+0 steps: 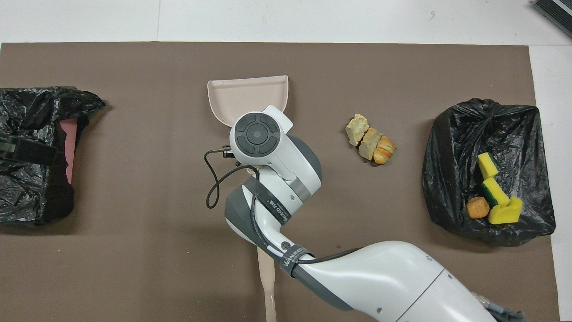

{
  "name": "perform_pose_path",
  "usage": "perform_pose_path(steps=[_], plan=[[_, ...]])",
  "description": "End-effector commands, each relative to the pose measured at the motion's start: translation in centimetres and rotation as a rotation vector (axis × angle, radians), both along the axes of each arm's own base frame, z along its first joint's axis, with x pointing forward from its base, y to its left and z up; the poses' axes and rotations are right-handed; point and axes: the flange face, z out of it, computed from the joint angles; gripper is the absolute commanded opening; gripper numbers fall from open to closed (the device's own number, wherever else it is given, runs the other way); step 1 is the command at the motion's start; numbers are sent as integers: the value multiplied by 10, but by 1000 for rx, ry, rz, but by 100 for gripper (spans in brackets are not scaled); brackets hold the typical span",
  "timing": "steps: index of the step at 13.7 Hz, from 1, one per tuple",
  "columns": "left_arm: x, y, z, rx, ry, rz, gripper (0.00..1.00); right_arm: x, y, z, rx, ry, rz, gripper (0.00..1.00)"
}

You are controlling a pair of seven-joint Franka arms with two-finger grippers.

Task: Sweep and dump trash in bin
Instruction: 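Return the empty dustpan to the table center with the right gripper, then grasp the dustpan rim with the left gripper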

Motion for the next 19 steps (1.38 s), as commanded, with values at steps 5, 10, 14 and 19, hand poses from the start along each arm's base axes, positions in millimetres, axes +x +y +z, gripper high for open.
perform_pose_path(steps=[5,10,14,19], plan=[[-5,17,3,13,4,35,100,-94,-37,61,-59,37,19,100],[15,-5,-18,3,-32,0,100,-185,-45,59,-55,126,56,100],[46,-55,-74,-12,-68,-32,100,-261,-47,44,-40,203,83,100],[68,-139,-147,-32,-91,-44,100,-320,-38,10,-23,260,107,100]])
